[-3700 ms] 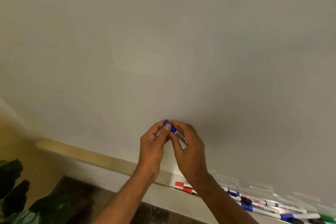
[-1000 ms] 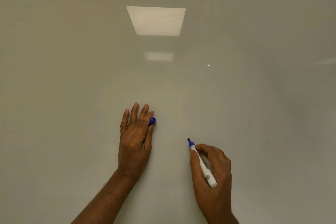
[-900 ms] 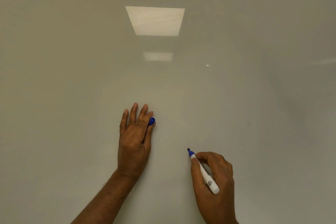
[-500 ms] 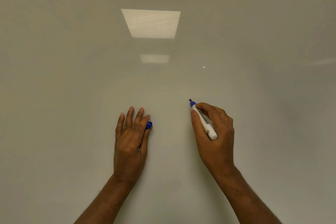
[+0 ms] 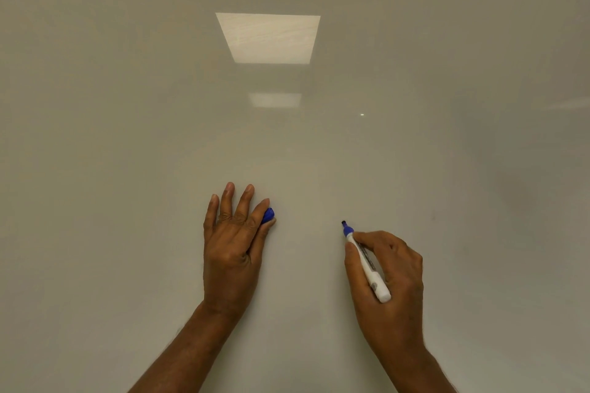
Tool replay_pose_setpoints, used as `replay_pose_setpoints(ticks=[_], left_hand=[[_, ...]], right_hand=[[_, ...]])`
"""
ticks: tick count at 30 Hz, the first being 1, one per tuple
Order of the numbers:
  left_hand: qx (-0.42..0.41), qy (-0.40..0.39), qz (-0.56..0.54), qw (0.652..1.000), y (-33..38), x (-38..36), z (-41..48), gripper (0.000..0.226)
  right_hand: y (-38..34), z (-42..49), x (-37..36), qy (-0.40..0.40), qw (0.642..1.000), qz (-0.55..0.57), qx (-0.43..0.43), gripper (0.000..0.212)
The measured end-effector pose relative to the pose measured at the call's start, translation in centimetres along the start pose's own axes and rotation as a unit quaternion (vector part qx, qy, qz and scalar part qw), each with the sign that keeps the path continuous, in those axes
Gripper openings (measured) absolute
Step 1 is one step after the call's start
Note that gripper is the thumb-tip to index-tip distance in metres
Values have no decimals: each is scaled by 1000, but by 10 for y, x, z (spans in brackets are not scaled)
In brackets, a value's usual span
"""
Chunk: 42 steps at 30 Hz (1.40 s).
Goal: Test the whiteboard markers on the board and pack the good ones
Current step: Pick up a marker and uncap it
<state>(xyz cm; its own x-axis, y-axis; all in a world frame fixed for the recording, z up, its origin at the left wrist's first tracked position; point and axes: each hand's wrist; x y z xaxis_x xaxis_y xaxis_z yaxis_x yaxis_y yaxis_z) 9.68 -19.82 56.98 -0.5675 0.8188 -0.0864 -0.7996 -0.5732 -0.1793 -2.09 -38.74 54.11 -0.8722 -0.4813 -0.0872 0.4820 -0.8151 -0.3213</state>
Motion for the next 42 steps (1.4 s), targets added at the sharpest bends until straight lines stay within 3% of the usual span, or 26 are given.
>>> replay_pose_setpoints(ticks=[3,5,7,9,11,13,16,19,21,25,27,31,34,42], left_hand=[[5,2,-3,1000,0,0,1,37],[6,3,-3,1000,0,1,1,36],[7,5,-5,1000,1,1,2,36],[10,3,-10,1000,2,2,3,35],[13,-5,-10,1000,3,4,3,35],[12,-13,-8,1000,8,9,1,34],[16,-15,-24,999,31,22,-9,32],[130,-17,-95,987,70,46,-26,32],[282,-13,-185,941,97,65,-32,27],[519,22,-332,787,122,88,-38,23],[581,30,-395,711,125,96,-42,25],[638,54,-471,607,134,109,-48,20],[650,57,-493,575,140,115,-52,24],[661,15,-486,572,160,118,-70,27]], right_hand=[[18,-23,1,-13,1000,-7,-4,49],[35,-39,3,-58,997,36,-47,70],[46,-54,4,-73,992,71,-78,77],[30,-51,16,-69,987,89,-116,63],[3,-44,30,-73,979,108,-158,22],[-22,-41,42,-83,954,176,-226,2],[-45,-40,54,-92,934,237,-249,3],[-59,-54,60,-144,911,283,-264,11],[-67,-66,63,-183,893,307,-275,15],[-77,-93,65,-242,871,317,-286,20],[-79,-104,65,-265,868,312,-283,24],[-83,-118,64,-300,853,324,-278,27],[-85,-125,63,-303,847,333,-281,29],[-77,-142,57,-263,867,313,-284,29]])
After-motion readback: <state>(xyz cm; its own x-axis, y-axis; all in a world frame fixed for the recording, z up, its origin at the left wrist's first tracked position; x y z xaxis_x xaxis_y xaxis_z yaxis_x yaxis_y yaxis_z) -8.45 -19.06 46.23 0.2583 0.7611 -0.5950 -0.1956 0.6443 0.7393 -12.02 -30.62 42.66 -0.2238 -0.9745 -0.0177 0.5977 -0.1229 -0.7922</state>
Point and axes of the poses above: each hand's wrist, its own z-axis towards the middle knuckle, its own x-axis out of the back of the hand, y = z × x, and after that the axes turned 6 degrees about -x, right-handed
